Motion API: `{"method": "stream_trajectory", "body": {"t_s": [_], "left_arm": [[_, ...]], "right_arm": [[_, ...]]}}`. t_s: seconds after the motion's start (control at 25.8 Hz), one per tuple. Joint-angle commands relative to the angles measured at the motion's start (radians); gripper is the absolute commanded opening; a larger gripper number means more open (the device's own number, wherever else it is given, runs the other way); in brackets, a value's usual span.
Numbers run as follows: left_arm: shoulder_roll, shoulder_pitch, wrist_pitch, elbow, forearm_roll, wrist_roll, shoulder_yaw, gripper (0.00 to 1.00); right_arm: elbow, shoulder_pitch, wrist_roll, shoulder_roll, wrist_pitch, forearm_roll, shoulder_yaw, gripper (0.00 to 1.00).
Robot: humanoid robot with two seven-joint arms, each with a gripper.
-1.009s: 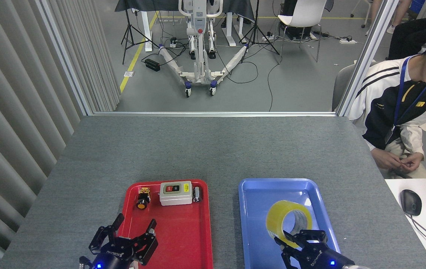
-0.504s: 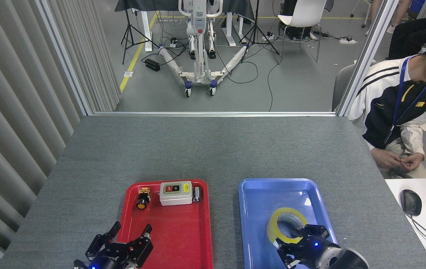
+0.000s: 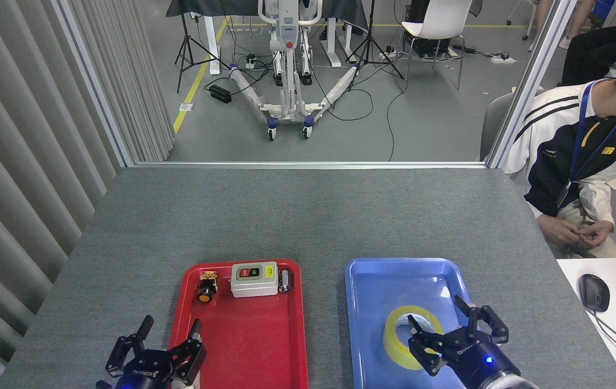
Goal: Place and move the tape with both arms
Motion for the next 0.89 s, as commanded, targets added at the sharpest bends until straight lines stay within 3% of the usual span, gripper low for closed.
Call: {"method": "stream_trajectory", "body": {"t_s": [0.0,0.16,0.27,0.5,0.85], "left_arm": [[0.0,-0.006,0.001,0.019,-0.023,0.007,0.0,1.0],[0.0,-0.01,0.003,0.024,-0.016,0.007,0.003,1.0],[-0.004,-0.03,0.001,0.022,-0.011,0.006,0.001,1.0],[-0.007,-0.046,0.0,0.028,-0.011,0.006,-0.004,1.0],[-0.002,-0.058,0.004,0.05,-0.011,0.006,0.0,1.0]], "right_arm": [[0.011,0.037,-0.253,0.069,0.156,0.001,-0.01,1.0],[0.012,0.071,-0.351,0.109,0.236,0.0,-0.01,1.0],[0.012,0.082,-0.352,0.115,0.243,-0.008,-0.01,1.0],[0.014,0.086,-0.342,0.131,0.237,-0.098,-0.011,1.0],[0.012,0.091,-0.352,0.131,0.242,-0.103,-0.016,1.0]]}}
